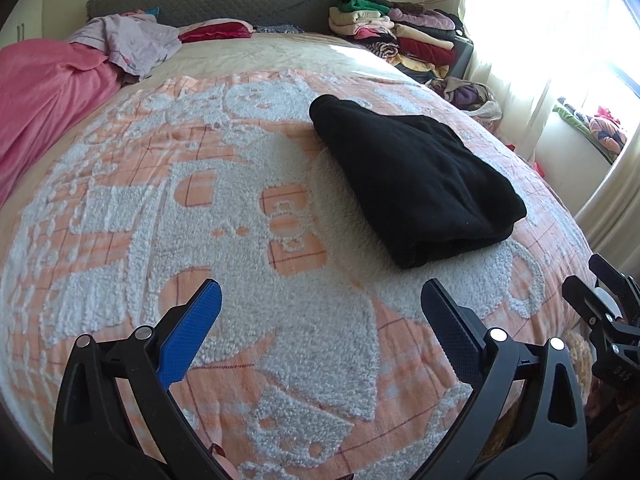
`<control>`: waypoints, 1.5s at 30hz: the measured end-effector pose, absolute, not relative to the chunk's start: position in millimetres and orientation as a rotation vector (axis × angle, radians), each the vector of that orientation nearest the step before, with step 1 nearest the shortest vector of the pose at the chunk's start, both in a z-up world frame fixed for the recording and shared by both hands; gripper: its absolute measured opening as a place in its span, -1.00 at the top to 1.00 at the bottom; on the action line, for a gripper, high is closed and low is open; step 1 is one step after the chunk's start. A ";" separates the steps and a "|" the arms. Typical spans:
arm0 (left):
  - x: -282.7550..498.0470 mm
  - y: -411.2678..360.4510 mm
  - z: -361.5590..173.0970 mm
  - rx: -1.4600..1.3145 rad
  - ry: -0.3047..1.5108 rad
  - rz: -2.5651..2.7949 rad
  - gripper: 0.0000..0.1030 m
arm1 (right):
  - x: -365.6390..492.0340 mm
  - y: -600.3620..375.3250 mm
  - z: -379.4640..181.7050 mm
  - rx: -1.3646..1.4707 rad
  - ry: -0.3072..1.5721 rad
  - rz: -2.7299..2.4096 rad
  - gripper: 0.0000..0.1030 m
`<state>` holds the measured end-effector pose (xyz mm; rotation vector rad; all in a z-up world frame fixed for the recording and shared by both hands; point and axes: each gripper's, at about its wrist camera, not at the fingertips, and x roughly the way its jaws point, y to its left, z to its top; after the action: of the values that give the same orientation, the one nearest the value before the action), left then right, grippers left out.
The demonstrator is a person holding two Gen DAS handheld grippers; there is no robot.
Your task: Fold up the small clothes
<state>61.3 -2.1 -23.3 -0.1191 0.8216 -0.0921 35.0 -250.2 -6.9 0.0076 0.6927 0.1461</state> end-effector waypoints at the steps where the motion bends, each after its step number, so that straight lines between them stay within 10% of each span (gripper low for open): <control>1: 60.4 -2.6 -25.7 -0.117 0.825 -0.093 -0.82 | 35.0 -250.3 -8.9 0.009 0.696 0.144 -0.91; 45: 65.2 -11.0 -35.2 -0.131 0.880 -0.037 -0.82 | 53.6 -249.8 -35.7 0.008 0.827 0.130 -0.91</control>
<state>65.2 -11.0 -35.2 -0.1311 0.8803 -0.0368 53.6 -249.8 -35.7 0.0085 0.8271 0.1301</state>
